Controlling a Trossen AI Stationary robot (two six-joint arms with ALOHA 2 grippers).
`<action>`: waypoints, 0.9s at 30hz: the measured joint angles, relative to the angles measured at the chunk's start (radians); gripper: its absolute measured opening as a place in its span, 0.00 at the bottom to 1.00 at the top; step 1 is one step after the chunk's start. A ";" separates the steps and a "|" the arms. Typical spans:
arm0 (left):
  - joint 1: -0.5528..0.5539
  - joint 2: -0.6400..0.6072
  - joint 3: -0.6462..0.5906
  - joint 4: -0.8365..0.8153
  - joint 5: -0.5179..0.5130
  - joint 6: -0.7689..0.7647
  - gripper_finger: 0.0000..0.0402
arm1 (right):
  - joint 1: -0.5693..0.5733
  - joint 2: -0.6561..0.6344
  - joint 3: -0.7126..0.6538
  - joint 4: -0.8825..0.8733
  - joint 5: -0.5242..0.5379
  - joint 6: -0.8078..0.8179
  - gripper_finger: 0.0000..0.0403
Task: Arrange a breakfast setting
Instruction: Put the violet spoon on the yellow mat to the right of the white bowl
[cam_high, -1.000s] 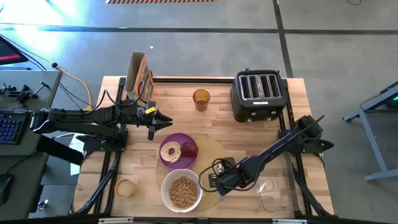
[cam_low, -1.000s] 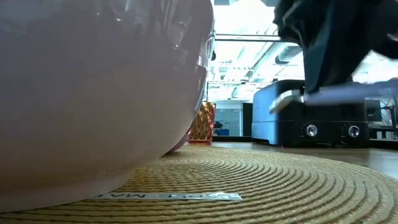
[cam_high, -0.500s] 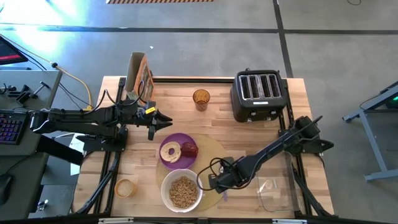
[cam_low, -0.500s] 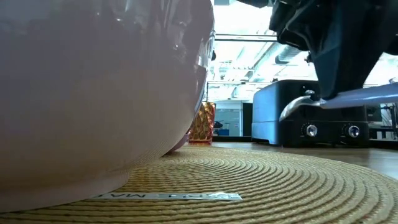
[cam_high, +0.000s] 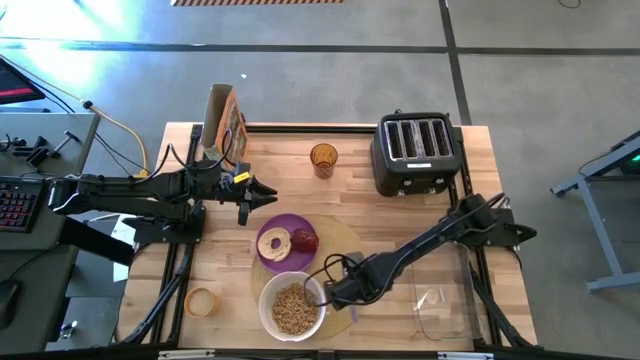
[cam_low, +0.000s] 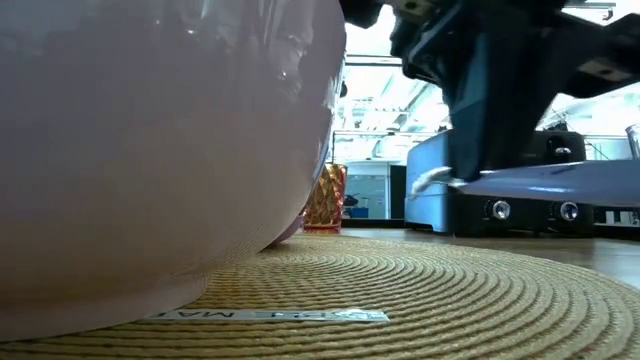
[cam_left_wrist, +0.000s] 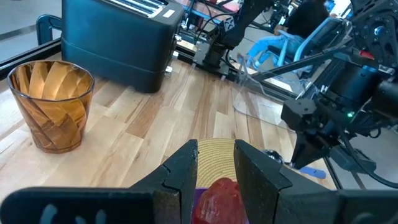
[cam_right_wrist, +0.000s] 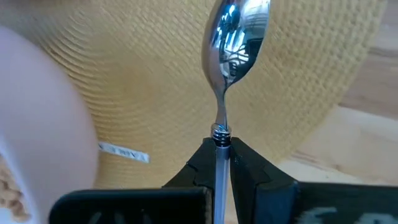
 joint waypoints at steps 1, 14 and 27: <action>0.000 0.000 0.000 0.000 0.000 0.000 0.24 | 0.000 0.004 0.006 0.000 0.017 0.000 0.02; 0.000 0.000 0.000 0.000 0.000 0.000 0.24 | 0.006 0.064 0.009 0.096 0.127 0.078 0.02; 0.000 0.000 0.000 0.000 0.000 0.000 0.24 | 0.010 0.092 0.006 0.124 0.161 0.107 0.02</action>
